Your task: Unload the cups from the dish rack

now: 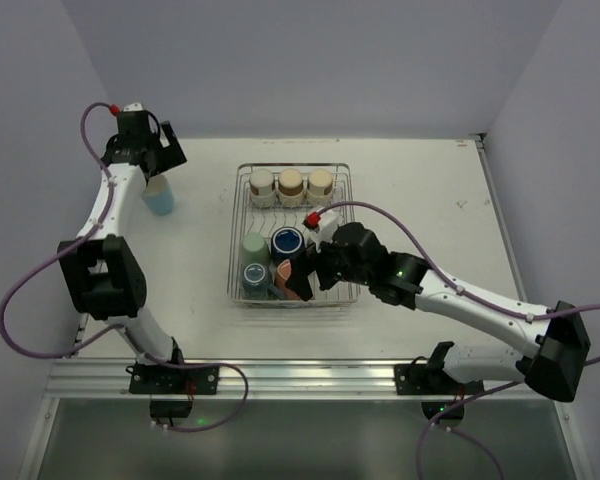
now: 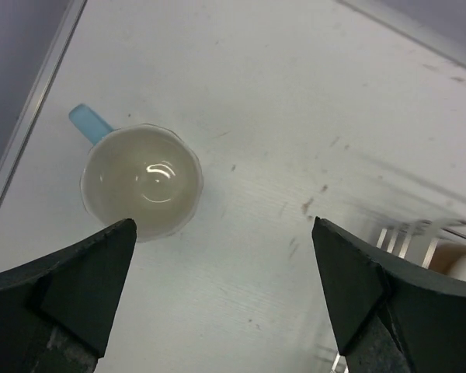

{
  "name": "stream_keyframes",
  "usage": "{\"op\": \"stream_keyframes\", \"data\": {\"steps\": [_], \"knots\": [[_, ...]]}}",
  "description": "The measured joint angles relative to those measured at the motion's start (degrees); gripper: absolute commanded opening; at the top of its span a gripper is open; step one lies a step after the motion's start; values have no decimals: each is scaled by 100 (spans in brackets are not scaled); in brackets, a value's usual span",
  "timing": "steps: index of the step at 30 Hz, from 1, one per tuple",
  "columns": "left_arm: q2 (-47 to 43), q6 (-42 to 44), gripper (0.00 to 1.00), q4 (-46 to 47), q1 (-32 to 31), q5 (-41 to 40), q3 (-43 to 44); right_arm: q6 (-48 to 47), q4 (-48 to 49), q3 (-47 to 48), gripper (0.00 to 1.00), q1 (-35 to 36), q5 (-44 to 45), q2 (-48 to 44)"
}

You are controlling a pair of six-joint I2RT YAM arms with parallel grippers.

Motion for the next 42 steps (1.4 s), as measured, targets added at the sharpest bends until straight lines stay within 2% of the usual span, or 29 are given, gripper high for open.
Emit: {"op": "stream_keyframes", "data": {"steps": [7,12,16,20,25,28,29,31,32,37,40,42], "knots": [[-2170,-452,100,1043,-50,1137,-1768,-85,-313,483,99,348,981,975],[-3622,-693,100,1471,-452,1849,-3193,-74,-463,671,91,350,1379,1421],[-4618,-835,100,1696,-723,2339,-4083,-52,-459,890,89,354,1436,1764],[-5418,-914,100,1753,-748,2813,-4688,-26,-444,1040,89,374,1421,2087],[-5963,-920,99,1742,-752,3215,-4996,7,-424,1182,84,398,1408,2459],[-6157,-918,98,1733,-754,3453,-5053,33,-385,1233,74,400,1412,2621],[-6214,-918,98,1725,-754,3526,-5056,31,-369,1237,57,404,1429,2645],[-6308,-918,97,1711,-754,3679,-5056,26,-352,1244,39,407,1451,2643],[-6347,-916,97,1705,-754,3755,-5056,31,-339,1246,26,411,1484,2638],[-6413,-920,94,1665,-754,4192,-5012,61,-297,1021,15,415,1633,2247],[-6413,-940,91,1674,-754,4461,-4937,68,-264,715,9,415,1731,1502],[-6413,-984,90,1711,-754,4660,-4911,83,-162,542,8,407,1755,824]]}}
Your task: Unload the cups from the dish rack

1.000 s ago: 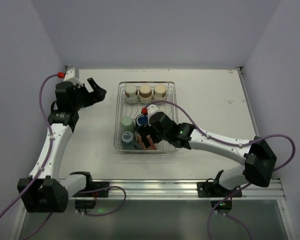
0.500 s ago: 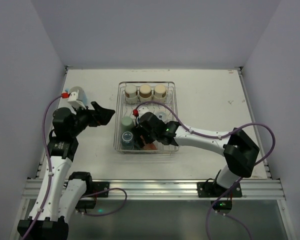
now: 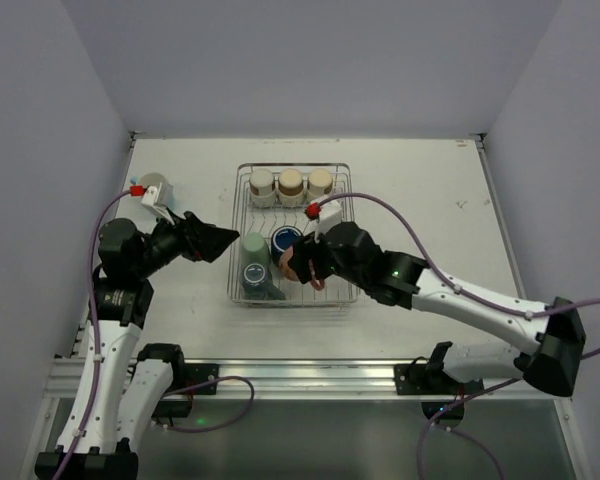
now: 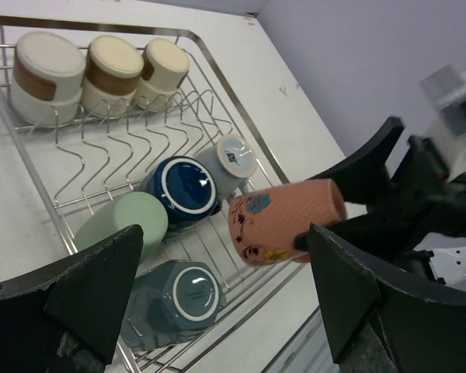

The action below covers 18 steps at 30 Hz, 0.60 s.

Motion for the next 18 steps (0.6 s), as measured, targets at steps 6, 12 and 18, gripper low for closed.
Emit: {"op": "stream_keyframes", "data": {"steps": [6,12,18], "knots": [[7,-463,90,321,-2,710,4,181,831,-144,3,-7,-44,-1403],[26,-1394,83,1349,-33,1375,-205,651,1921,-514,2,-87,-542,-1766],[61,-2417,77,2474,-310,1821,-605,1276,2736,-632,2,-201,-1126,-1569]]}}
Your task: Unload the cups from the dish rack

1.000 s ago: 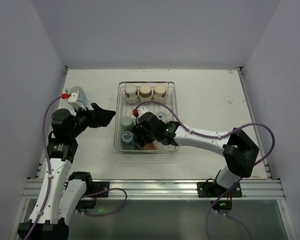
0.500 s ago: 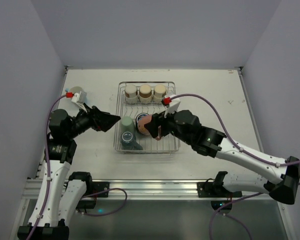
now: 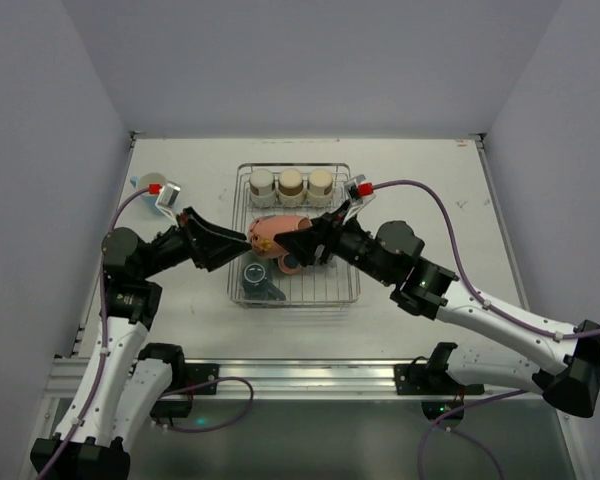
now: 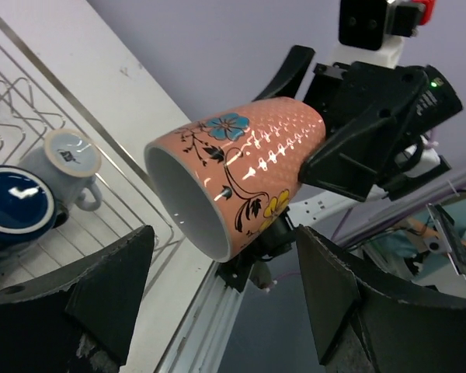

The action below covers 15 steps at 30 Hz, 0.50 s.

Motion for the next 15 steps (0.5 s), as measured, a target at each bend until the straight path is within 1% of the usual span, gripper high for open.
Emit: {"op": "stream_keyframes", "data": {"steps": [5,8,11,12,15], "knots": [[42,-382,77,411,-227,138,-26,590,627,-83,2,-313,-601,205],[22,-610,74,721,-282,151,-90,964,970,-87,2,-452,-960,476],[-11,-839,58,1043,-313,146,-201,1316,1270,-105,2,-498,-1322,785],[-17,-898,49,1121,-321,120,-232,1471,1416,-133,2,-511,-1453,898],[-22,-1220,43,1591,-321,-22,-461,1873,1884,-190,4,-538,-1832,1185]]}}
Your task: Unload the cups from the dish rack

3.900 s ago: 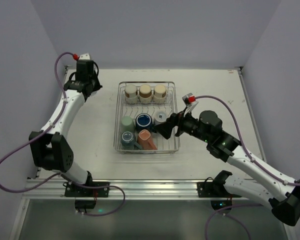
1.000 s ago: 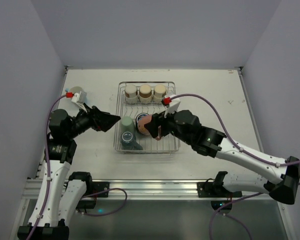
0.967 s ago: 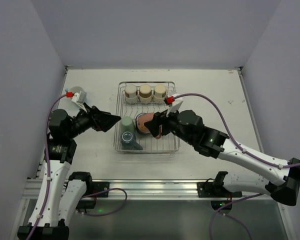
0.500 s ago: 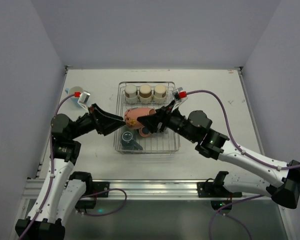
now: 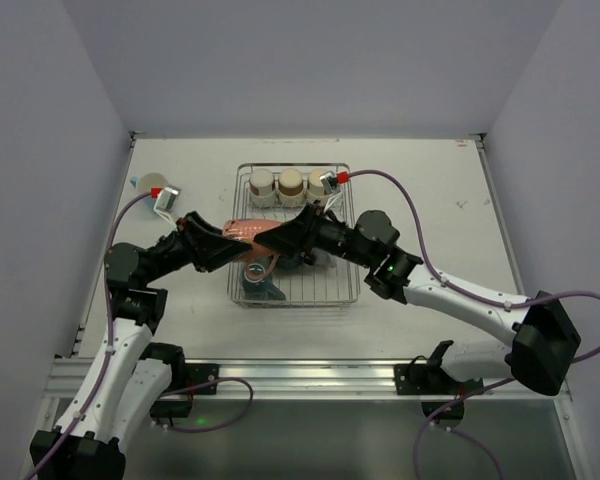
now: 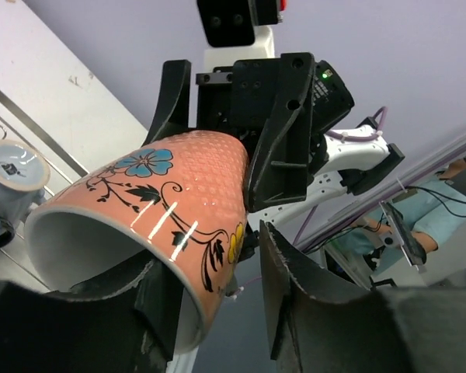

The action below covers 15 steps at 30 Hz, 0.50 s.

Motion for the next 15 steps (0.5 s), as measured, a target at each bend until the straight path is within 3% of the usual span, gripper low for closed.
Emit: {"op": "stream_keyframes", "data": {"steps": [1,4,5,6,9,15], "knots": [[11,-168,40,219,-4,-7,-101,125,129,0,4,-7,-107,90],[131,-643,10,918,-11,-46,-391,435,490,-20,21,-35,-354,332],[175,-811,0,1126,-17,-44,-426,525,597,-52,34,-68,-415,378],[195,-933,0,1261,-28,-50,-435,621,699,-92,61,-116,-474,415],[214,-896,0,1261,-48,-83,-389,748,883,-155,96,-186,-562,446],[365,678,0,-831,-81,-909,627,942,1051,-850,99,-796,-778,-15]]}}
